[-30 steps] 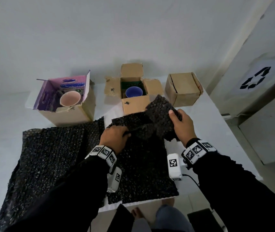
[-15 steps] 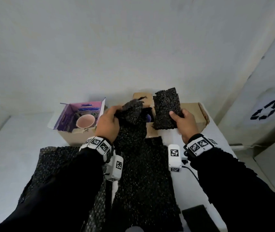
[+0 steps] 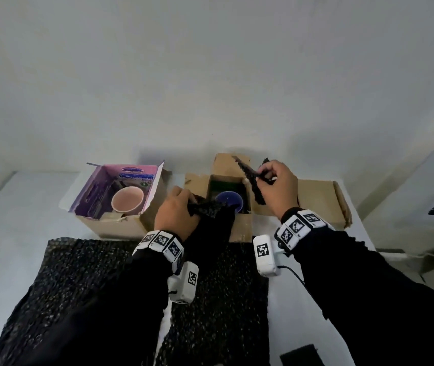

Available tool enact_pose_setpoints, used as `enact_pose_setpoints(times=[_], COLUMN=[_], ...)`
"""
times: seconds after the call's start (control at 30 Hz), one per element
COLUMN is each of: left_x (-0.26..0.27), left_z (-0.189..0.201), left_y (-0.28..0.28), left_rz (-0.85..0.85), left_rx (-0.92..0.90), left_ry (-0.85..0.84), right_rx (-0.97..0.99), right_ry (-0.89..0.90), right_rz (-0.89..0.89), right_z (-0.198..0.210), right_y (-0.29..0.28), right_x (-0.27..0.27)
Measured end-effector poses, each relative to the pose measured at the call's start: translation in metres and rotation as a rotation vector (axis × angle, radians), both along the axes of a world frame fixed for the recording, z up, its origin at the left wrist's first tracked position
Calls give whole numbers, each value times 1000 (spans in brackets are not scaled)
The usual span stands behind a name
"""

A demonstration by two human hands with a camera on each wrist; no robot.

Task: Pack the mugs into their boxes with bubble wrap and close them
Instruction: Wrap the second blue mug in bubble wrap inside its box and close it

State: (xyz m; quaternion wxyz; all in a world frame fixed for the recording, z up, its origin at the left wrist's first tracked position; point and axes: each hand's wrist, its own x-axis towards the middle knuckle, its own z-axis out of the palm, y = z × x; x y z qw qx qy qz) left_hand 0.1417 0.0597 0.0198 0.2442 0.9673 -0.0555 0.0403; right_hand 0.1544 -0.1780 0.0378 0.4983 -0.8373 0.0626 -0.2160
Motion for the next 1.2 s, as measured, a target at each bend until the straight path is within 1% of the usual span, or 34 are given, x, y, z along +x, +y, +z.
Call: enact_pose_setpoints(times=[0.13,0.2,0.3,0.4,0.5,0.53,0.6,0.7,0.73,0.8,0.87,0.9,0.93,1.03,1.13,1.17,1.2], left_x=[11,17,24,31,35,36,37,37,36,35,34,34,34,33,32,30,29], left_z=[-15,-21,-29,-34,-37,-38,-39,-42,-42,-43,-43,-43,-43,-42,-38,-36,-35], left_y=[2,5,11,18,22,23,24,25,26,26,26,26,25,24,24,25,25], left_rz=[-91,-149,-212,-261,-300,-305,-307,-303,-301,-298,-295,-291,-287,-279,-256,-247,-236], left_rx=[31,52,23,-30,-64,-75,-95,-115,-120,-129,-133,-131,-129,-122,-90,-78,-70], left_ry=[35,60,81,81,73,71,72,79,78,73,68,67,66,63,77,77,70], right_rx=[-202,-317,-570,-781,-936,-962,-949,-915,-949,-1044,-1089,-1100,-1124,-1221,-1146,-1130,-1117], right_ry=[-63,-48,0,80,254,325,454,564,563,458,287,227,205,281,421,433,403], right_rz=[85,166,304,352,414,436,466,511,522,520,457,404,361,357,392,401,396], right_z=[-12,-20,-33,-42,-46,-47,-51,-51,-49,-47,-47,-47,-46,-50,-52,-51,-48], right_y=[9,14,26,35,40,43,48,50,49,46,42,41,41,39,35,34,33], right_x=[26,38,54,67,73,74,74,76,77,78,78,76,75,69,69,69,69])
